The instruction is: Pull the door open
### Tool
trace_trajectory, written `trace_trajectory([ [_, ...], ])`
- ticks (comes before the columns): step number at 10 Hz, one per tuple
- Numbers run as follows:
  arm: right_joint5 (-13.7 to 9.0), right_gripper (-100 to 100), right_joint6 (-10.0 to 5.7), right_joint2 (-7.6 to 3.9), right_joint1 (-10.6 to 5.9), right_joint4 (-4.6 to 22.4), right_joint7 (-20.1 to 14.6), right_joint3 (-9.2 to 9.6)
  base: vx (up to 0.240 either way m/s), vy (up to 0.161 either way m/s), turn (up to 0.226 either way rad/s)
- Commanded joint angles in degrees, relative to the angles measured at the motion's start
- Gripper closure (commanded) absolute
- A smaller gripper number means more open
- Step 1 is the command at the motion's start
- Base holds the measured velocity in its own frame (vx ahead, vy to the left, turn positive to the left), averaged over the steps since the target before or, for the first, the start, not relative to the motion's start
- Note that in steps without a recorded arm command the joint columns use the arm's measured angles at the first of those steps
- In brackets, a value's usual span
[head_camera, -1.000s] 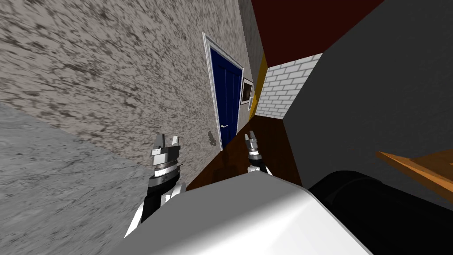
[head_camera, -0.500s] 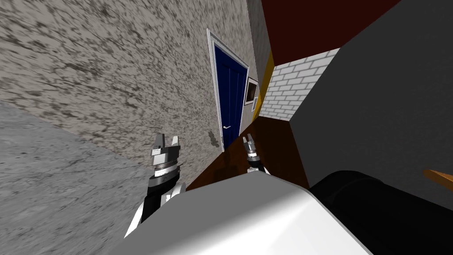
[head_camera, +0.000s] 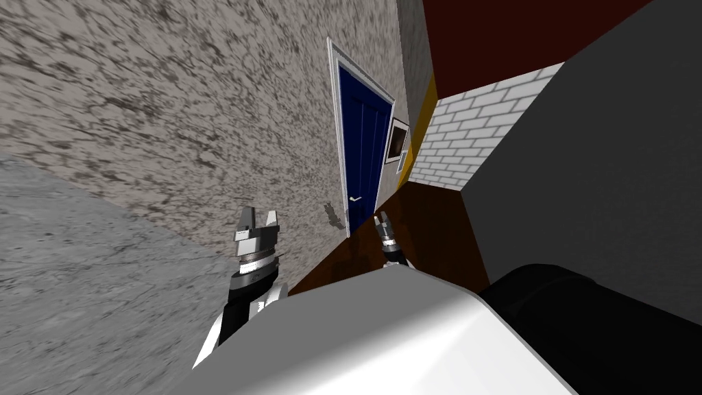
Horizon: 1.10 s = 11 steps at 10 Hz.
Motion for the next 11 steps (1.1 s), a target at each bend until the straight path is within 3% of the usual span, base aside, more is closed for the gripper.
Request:
trace_trajectory([
  [1,-0.5,-100,-0.81,-0.82,-0.70,2.6,-0.8,0.66,0.102,-0.043,0.125],
  [11,-4.2,-100,-6.20,-7.19,-5.04,19.7,-6.8,4.20,0.088,-0.052,0.145],
])
